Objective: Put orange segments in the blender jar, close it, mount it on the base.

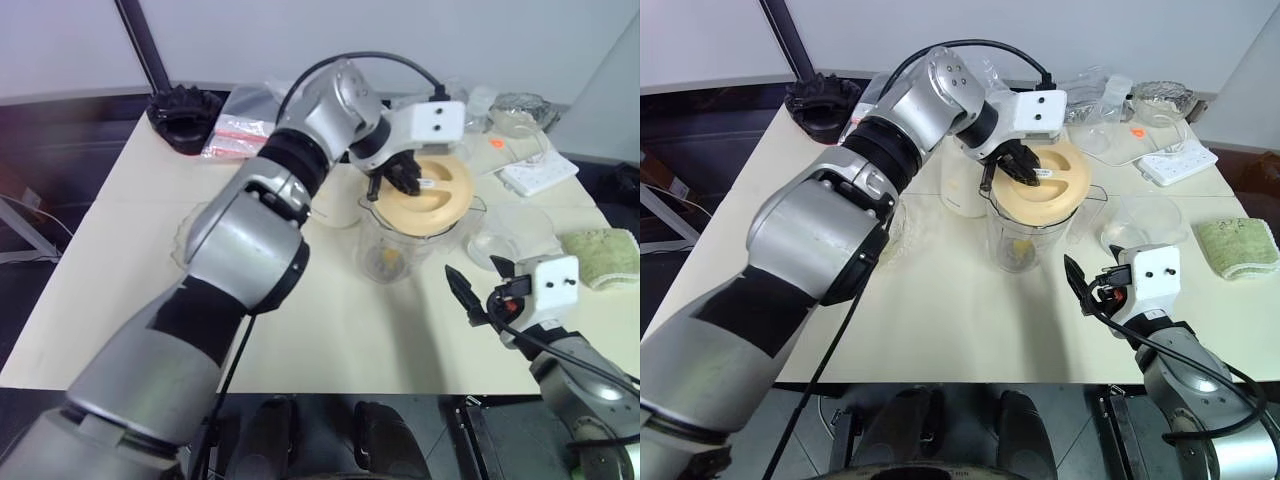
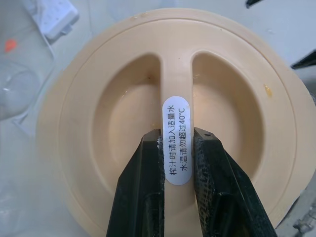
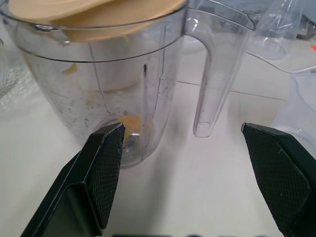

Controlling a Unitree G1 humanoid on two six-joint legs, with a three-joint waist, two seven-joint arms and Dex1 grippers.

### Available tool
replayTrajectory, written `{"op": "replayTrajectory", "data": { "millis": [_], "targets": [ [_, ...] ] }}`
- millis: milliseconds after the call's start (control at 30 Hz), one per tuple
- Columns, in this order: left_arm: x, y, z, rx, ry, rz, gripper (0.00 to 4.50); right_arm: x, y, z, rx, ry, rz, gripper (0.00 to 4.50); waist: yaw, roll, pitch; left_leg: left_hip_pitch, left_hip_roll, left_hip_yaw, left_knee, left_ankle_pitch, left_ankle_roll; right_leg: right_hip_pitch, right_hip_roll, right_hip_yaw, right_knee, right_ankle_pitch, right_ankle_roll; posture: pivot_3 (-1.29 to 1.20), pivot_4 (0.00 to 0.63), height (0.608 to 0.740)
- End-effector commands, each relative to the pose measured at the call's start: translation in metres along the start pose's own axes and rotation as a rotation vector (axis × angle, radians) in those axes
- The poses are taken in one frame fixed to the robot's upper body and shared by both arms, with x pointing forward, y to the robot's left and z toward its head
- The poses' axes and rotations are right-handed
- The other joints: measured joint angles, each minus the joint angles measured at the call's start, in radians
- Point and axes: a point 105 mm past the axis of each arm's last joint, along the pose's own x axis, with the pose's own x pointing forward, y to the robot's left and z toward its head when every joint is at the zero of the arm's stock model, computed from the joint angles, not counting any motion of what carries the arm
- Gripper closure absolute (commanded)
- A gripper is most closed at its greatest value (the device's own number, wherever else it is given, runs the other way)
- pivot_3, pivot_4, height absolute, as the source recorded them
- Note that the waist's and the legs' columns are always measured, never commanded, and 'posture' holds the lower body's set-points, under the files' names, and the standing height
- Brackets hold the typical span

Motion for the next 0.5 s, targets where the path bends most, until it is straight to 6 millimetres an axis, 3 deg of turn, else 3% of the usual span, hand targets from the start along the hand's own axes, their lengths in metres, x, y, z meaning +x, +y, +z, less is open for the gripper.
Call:
{"op": "replayTrajectory", "data": {
  "millis": [33,233,500],
  "targets": [
    [0.005,-0.007,-0.012,-0.007,0.041,-0.045,4.26,0.001,0.002,0.011,-0.026,-0.049,0.004,0.56,0.0,0.0,0.0,0.0,0.0,0.0,0.0,0.0,0.0,0.0,0.0,0.0,0.0,0.0,0.0,0.0,0.15,0.74],
    [0.015,-0.021,-0.014,-0.15,-0.002,-0.136,4.26,0.009,-0.006,0.007,-0.037,-0.04,-0.037,0.56,-0.001,0.001,-0.001,0.001,0.0,0.0,0.0,0.0,0.0,0.001,0.0,0.0,0.0,0.0,0.0,0.0,0.15,0.74],
    [0.018,-0.011,-0.023,-0.216,0.018,-0.02,4.26,0.013,-0.009,0.004,-0.033,-0.046,-0.063,0.56,0.001,0.002,-0.002,0.001,0.0,-0.001,0.001,0.0,0.0,0.002,0.0,0.0,0.001,0.0,0.0,0.0,0.15,0.74]
  ]
}}
